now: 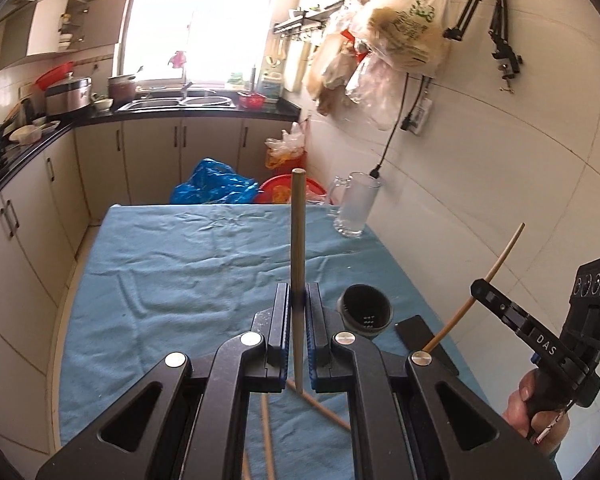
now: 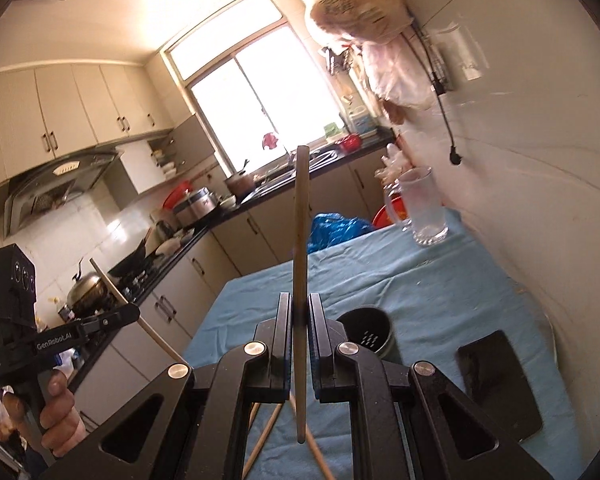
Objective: Organize utensils
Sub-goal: 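Lift the held chopsticks upright and carry both grippers over the black holder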
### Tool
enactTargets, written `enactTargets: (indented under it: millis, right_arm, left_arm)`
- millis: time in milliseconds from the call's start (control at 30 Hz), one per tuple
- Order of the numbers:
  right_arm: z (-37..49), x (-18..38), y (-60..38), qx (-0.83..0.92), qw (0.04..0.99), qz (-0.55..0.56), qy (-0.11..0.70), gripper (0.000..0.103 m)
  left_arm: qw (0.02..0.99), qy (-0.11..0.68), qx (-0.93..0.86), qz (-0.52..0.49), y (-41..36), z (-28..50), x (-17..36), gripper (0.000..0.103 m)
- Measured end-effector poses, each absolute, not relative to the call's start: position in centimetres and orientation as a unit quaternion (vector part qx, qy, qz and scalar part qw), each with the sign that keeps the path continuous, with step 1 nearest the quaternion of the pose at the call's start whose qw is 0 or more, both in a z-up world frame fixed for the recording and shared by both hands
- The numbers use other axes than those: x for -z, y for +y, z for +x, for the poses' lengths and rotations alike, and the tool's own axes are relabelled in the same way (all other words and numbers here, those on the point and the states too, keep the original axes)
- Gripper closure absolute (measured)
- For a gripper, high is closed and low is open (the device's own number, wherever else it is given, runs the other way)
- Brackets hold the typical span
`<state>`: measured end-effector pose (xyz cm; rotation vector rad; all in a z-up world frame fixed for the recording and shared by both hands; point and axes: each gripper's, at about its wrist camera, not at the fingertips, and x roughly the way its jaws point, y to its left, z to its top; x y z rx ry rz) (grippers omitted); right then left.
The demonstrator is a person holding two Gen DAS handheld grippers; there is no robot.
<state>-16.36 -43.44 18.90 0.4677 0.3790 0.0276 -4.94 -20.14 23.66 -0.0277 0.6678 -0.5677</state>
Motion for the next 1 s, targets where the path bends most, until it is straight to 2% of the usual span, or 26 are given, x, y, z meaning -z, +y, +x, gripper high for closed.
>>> enactTargets:
  millis: [600, 800, 1000]
  right_arm:
    - [-13.9, -21.4, -49.8, 0.012, 0.953, 0.275, 0.124, 0.095]
    - [-11.6, -20.2, -51.4, 0.038, 0.952, 0.272, 0.137, 0.095]
    - [-9.0, -17.1, -51.7, 0.038, 0.944, 0.273, 0.182, 0.095]
  left_arm:
    - [0.892, 0.308, 0.332, -0.017, -29.9, -0.2, -27.6, 0.096]
    - [0.882, 0.335, 0.332, -0.012, -32.3, 1.8, -24.5, 0.096]
    - [0.871, 0.367, 0.328, -0.005, -33.0, 3.2, -21.0, 0.096]
